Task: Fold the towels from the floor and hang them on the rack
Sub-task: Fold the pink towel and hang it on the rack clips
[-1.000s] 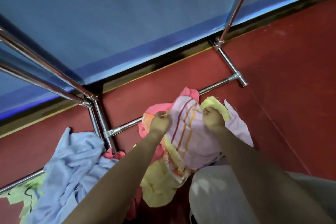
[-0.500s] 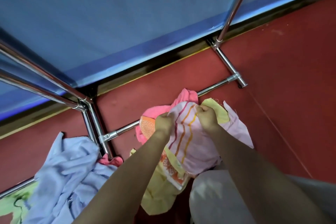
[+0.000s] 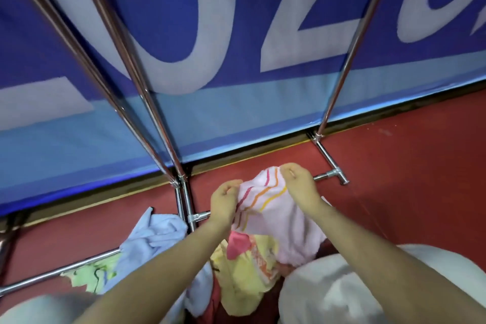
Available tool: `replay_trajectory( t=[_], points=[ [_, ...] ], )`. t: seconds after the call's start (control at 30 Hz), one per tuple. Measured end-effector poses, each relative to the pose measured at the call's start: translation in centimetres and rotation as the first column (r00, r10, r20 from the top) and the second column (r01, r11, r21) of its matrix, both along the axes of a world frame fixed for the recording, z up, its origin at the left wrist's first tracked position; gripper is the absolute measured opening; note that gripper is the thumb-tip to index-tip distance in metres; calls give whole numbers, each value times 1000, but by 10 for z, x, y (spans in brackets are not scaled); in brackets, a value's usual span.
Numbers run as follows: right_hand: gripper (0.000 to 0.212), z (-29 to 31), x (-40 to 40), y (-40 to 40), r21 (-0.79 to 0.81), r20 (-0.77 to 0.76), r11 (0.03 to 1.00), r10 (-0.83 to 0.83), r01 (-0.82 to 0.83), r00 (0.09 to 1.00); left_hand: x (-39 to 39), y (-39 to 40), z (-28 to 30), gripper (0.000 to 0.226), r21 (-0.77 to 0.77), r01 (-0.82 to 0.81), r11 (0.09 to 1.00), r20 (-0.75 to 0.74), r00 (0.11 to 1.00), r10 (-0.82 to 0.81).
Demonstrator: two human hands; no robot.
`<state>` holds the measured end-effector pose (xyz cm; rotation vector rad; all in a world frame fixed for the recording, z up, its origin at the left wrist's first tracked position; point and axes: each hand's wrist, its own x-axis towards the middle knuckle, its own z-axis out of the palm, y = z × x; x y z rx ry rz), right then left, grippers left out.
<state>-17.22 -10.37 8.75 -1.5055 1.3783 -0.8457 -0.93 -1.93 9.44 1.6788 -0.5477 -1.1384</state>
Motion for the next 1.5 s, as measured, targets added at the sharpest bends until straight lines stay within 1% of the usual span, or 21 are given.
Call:
replay_trajectory(
  t=[0.1,0.3,0.37,0.43,0.5,0.6,0.67,0.73,0.77,0.83,0.9,0.97,1.03,1.1,1.17,1.2,1.27,1.3,1.37,1.43,1.5],
  points=[
    [17,50,0,32,-87,12,989,124,-122,992,10,28,39,16,-35,-22,999,3,1000,22],
    [16,117,10,103,-182,44,941,298,-286,954,17,102,77,20,41,21,999,-2,1000,-21],
    [21,129,19,125,-217,66,915,361,-339,930,14,122,91,21,21,16,1000,-57,998,-14],
    [19,136,28,145,-235,97,892,417,-387,904,8,137,109,26,-23,19,1000,-108,994,-21],
    [16,141,36,162,-247,129,879,448,-409,885,4,150,120,34,-85,-14,996,-155,988,1],
    [21,148,47,178,-277,166,867,468,-414,868,2,169,123,42,-97,-40,994,-178,984,22],
    [23,150,53,184,-272,182,870,466,-411,866,0,178,123,43,-91,-100,991,-215,973,78],
    [23,145,54,189,-252,213,891,431,-377,877,-2,186,122,39,-139,-131,982,-248,964,93],
    [25,141,54,191,-239,228,903,409,-356,884,-3,191,122,35,-169,-134,977,-241,966,91],
    [26,133,52,194,-216,223,913,390,-345,893,-2,196,115,32,-211,-112,971,-159,984,79],
    [25,129,52,197,-200,198,910,401,-364,894,-2,202,112,45,-237,-45,970,-76,997,28],
    [25,126,52,198,-185,186,910,404,-372,896,-2,201,110,49,-227,-33,973,-34,999,26],
    [22,122,49,199,-171,181,917,388,-359,904,0,197,106,35,-246,-57,968,15,998,62],
    [19,119,47,199,-157,186,921,383,-357,905,0,193,101,20,-249,-5,968,117,993,35],
    [18,115,46,198,-138,188,921,386,-365,903,-1,189,93,21,-232,87,969,198,979,-41],
    [19,113,45,197,-132,183,922,383,-363,905,-2,187,91,22,-216,99,971,221,974,-50],
    [20,109,42,193,-140,156,925,373,-353,915,-1,181,89,20,-201,55,978,245,969,-4],
    [20,106,40,191,-146,132,925,370,-352,919,0,179,90,19,-213,19,977,234,972,32],
    [18,102,35,189,-150,94,916,388,-372,917,1,176,96,24,-265,-26,964,179,981,75],
    [16,99,30,189,-140,67,905,414,-402,908,2,174,102,28,-312,-13,950,137,989,58],
    [16,96,23,188,-140,8,892,434,-429,901,3,174,106,27,-325,49,945,123,992,-9]
  ],
)
